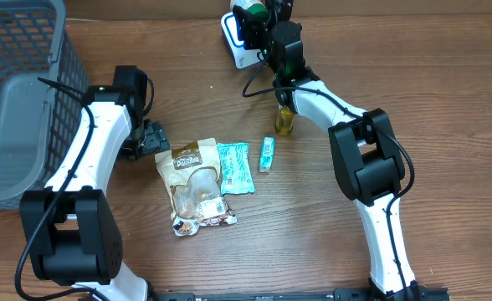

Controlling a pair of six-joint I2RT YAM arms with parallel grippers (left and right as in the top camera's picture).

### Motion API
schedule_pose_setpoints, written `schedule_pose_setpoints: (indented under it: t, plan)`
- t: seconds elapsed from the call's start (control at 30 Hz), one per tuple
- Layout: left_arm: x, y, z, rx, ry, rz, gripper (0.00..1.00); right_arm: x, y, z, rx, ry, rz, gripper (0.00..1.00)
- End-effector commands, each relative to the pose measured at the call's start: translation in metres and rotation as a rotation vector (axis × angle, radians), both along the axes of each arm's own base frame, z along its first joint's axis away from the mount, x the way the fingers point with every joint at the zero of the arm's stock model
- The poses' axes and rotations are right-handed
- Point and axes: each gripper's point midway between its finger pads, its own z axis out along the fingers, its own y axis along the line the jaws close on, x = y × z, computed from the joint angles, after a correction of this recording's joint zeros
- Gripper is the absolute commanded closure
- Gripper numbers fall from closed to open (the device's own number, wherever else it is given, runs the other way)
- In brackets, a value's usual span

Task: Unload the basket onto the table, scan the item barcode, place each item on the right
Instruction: 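Pull the held green-lidded jar back right away from the scanner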

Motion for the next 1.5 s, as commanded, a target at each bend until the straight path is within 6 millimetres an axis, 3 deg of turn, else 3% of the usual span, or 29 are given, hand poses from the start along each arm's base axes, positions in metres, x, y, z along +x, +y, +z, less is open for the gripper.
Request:
schedule_pose_setpoints:
  t: [0.0,0.17,0.57,0.67,0.77,0.93,1.2,1.47]
  plan:
    - [-0.002,0.005,-0.004,0.021,0.013,0.011,0.0,0.004,-0.001,0.005,-0.035,-0.041,-0.006,0.96]
    - [-0.002,0.005,-0.004,0.02,0.014,0.011,0.0,0.002,-0.001,0.023,-0.061,-0.065,-0.001,0.97]
    - [-0.002,0.005,-0.004,0.02,0.013,0.011,0.01,-0.028,-0.021,0.161,-0.009,-0.199,0.012,0.96]
    - [-0.002,0.005,-0.004,0.02,0.014,0.011,0.0,-0.037,-0.032,0.181,-0.016,-0.183,0.011,0.96]
    - [-0.002,0.005,-0.004,0.02,0.013,0.012,0.0,-0.044,-0.049,0.187,-0.039,-0.116,-0.008,0.96]
    - [-0.002,0.005,-0.004,0.02,0.013,0.011,0.01,-0.062,-0.092,0.166,-0.105,0.106,-0.057,0.96]
    - [-0.002,0.005,-0.004,0.02,0.014,0.011,0.0,-0.104,-0.182,0.083,-0.202,0.557,-0.173,0.96]
    - [-0.002,0.005,-0.004,0.02,0.013,0.012,0.01,-0.172,-0.282,0.017,-0.213,0.977,-0.327,0.91]
